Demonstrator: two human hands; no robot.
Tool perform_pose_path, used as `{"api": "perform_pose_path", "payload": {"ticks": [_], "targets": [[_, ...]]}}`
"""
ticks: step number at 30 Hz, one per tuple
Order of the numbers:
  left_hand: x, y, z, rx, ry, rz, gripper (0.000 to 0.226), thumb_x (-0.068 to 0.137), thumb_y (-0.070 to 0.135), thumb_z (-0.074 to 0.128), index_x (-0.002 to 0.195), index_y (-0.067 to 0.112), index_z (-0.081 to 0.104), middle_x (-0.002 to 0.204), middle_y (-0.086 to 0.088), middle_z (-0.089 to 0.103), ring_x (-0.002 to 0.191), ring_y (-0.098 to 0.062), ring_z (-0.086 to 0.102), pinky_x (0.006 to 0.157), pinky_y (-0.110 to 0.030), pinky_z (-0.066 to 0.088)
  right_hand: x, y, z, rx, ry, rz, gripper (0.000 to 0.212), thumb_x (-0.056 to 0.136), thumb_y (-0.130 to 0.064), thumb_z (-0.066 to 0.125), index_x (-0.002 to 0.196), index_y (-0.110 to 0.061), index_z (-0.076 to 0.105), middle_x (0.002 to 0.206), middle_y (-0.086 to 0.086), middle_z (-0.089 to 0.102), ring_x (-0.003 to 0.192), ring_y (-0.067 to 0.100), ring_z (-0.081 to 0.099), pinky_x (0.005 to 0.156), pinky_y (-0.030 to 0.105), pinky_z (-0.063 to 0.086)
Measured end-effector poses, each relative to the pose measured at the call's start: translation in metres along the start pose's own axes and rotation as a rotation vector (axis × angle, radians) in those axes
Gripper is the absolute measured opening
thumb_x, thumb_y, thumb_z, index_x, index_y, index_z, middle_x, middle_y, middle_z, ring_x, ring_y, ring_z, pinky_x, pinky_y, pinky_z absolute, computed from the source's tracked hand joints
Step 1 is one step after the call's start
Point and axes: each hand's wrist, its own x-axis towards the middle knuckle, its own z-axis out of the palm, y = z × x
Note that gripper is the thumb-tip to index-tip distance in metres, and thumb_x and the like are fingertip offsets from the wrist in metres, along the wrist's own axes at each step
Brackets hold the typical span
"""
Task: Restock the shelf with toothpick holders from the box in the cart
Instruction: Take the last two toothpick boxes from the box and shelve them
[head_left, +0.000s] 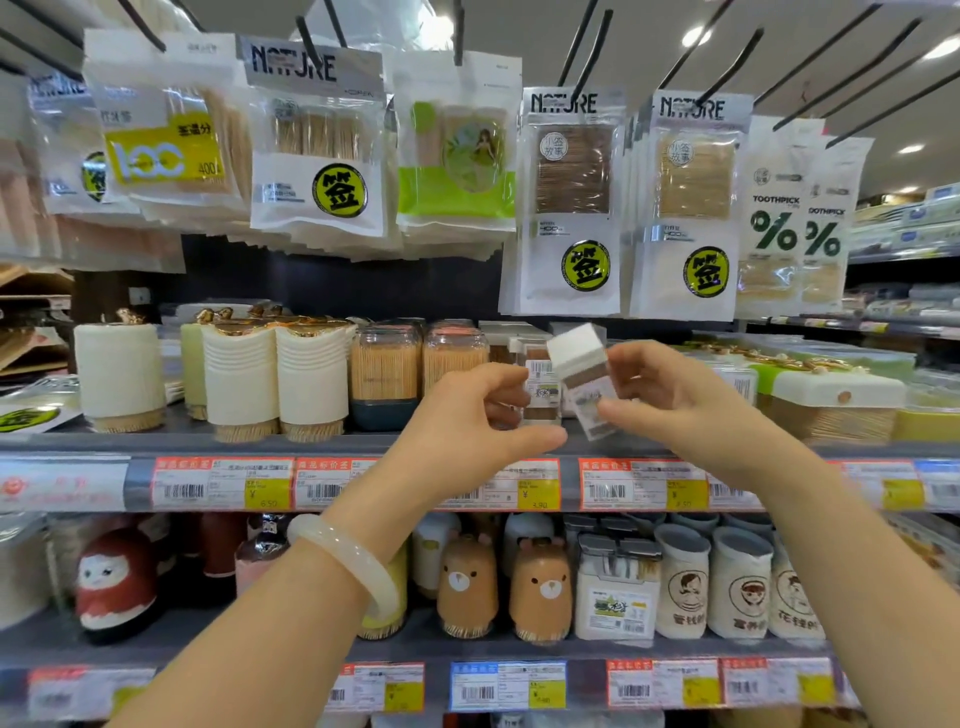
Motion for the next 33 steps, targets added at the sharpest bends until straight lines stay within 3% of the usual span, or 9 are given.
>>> {"api": "perform_pose_path", "payload": {"ticks": [5, 12, 15, 20, 23, 25, 28, 30, 33], "targets": [[0.003, 0.003, 0.002, -0.042, 0.050, 0.037, 0.030, 0.080, 0.029, 0.072, 0.108, 0.023, 0.061, 0.099, 0.012, 0.067, 0.090, 0.000, 0.063, 0.082, -0.020, 0.053, 0.005, -0.005, 0.016, -0.004, -0.047, -0.036, 0.040, 0.080, -0.020, 0.072, 0.117, -0.019, 0.055, 0.109, -0.005, 0.065, 0.104, 0.003, 0.061, 0.093, 0.031, 0.051], [0.004, 0.001, -0.006, 0.030, 0.066, -0.016, 0.036, 0.084, 0.032, 0.067, 0.116, 0.024, 0.052, 0.102, 0.011, 0.062, 0.094, -0.004, 0.060, 0.082, -0.023, 0.052, 0.012, -0.009, 0.019, -0.114, 0.012, -0.042, 0.040, 0.072, -0.042, 0.073, 0.108, -0.026, 0.066, 0.097, -0.012, 0.066, 0.090, 0.000, 0.060, 0.080, 0.022, 0.047], [0.004, 0.002, -0.010, 0.175, 0.107, -0.026, 0.037, 0.088, 0.035, 0.061, 0.121, 0.021, 0.056, 0.106, 0.009, 0.063, 0.097, -0.006, 0.059, 0.086, -0.027, 0.051, 0.016, -0.007, 0.014, -0.069, 0.143, -0.079, 0.016, 0.083, -0.031, 0.067, 0.097, -0.035, 0.062, 0.097, -0.014, 0.062, 0.089, -0.001, 0.058, 0.082, 0.023, 0.048], [0.003, 0.010, -0.011, 0.312, 0.165, -0.048, 0.034, 0.090, 0.035, 0.059, 0.121, 0.020, 0.060, 0.110, 0.004, 0.064, 0.101, -0.014, 0.058, 0.089, -0.032, 0.049, 0.026, -0.001, 0.025, -0.319, 0.121, -0.107, 0.048, 0.093, -0.011, 0.054, 0.136, -0.030, 0.045, 0.123, -0.004, 0.043, 0.107, 0.011, 0.050, 0.087, 0.025, 0.041], [0.001, 0.011, -0.010, 0.282, 0.189, -0.036, 0.034, 0.091, 0.033, 0.059, 0.124, 0.024, 0.058, 0.108, 0.011, 0.061, 0.101, -0.009, 0.056, 0.083, -0.023, 0.044, 0.029, -0.003, 0.034, -0.394, 0.047, -0.129, 0.061, 0.092, -0.015, 0.059, 0.145, -0.031, 0.033, 0.138, -0.004, 0.036, 0.123, 0.012, 0.039, 0.101, 0.024, 0.034], [-0.002, 0.010, -0.009, 0.268, 0.211, -0.013, 0.033, 0.091, 0.031, 0.059, 0.124, 0.025, 0.058, 0.102, 0.015, 0.057, 0.100, -0.006, 0.054, 0.077, -0.017, 0.040, 0.029, -0.005, 0.034, -0.431, 0.054, -0.163, 0.060, 0.090, -0.020, 0.062, 0.143, -0.028, 0.037, 0.143, -0.003, 0.034, 0.131, 0.013, 0.034, 0.107, 0.025, 0.028], [-0.004, 0.003, -0.011, 0.187, 0.251, -0.039, 0.034, 0.091, 0.030, 0.059, 0.124, 0.023, 0.058, 0.105, 0.014, 0.058, 0.096, -0.003, 0.052, 0.070, -0.009, 0.037, 0.027, -0.011, 0.029, -0.395, 0.179, -0.196, 0.039, 0.083, -0.026, 0.070, 0.118, -0.020, 0.055, 0.132, 0.000, 0.049, 0.123, 0.017, 0.043, 0.097, 0.026, 0.034], [-0.006, -0.002, -0.012, 0.134, 0.267, -0.071, 0.034, 0.090, 0.030, 0.060, 0.123, 0.021, 0.058, 0.105, 0.013, 0.060, 0.089, 0.001, 0.053, 0.063, -0.004, 0.036, 0.022, -0.013, 0.024, -0.349, 0.271, -0.176, 0.031, 0.078, -0.026, 0.074, 0.100, -0.017, 0.053, 0.117, 0.000, 0.057, 0.110, 0.017, 0.051, 0.085, 0.025, 0.037], [-0.006, -0.007, -0.014, 0.113, 0.284, -0.102, 0.035, 0.089, 0.033, 0.061, 0.121, 0.020, 0.059, 0.101, 0.013, 0.061, 0.082, 0.004, 0.053, 0.060, -0.005, 0.036, 0.015, -0.011, 0.013, -0.331, 0.307, -0.132, 0.040, 0.075, -0.029, 0.077, 0.103, -0.019, 0.049, 0.095, -0.012, 0.053, 0.095, 0.014, 0.051, 0.074, 0.019, 0.037]]}}
